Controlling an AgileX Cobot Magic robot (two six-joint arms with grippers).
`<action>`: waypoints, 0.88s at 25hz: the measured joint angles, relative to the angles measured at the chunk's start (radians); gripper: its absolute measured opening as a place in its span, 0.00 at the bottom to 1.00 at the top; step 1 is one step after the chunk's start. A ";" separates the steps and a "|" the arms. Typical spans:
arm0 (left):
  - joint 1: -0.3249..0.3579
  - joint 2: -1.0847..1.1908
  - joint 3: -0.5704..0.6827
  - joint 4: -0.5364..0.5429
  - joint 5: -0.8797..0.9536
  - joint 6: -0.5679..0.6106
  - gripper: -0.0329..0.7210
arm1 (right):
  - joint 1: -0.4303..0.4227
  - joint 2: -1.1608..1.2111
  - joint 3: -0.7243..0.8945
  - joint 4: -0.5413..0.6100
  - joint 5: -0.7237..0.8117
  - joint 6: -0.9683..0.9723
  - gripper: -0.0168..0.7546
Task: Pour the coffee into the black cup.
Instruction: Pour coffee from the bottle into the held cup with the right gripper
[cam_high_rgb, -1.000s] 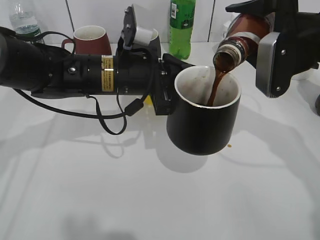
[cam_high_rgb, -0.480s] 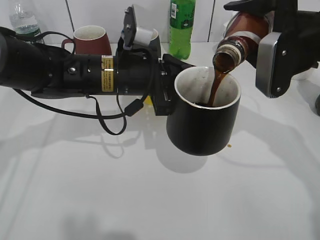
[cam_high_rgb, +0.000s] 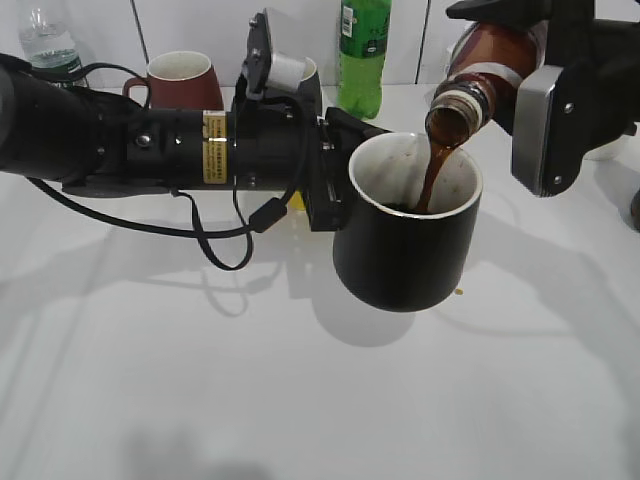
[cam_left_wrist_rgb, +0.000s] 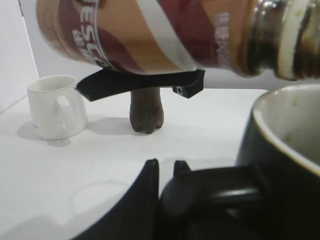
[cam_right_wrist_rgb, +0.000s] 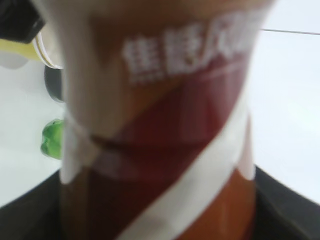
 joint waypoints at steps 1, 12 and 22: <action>0.000 0.000 0.000 0.000 0.000 0.000 0.12 | 0.000 0.000 0.000 0.000 -0.004 -0.002 0.71; 0.000 0.000 0.000 0.001 0.000 0.000 0.12 | 0.000 0.000 0.000 0.001 -0.012 -0.033 0.71; 0.000 0.000 0.000 0.001 0.000 0.000 0.12 | 0.000 0.000 0.000 0.045 -0.014 -0.078 0.71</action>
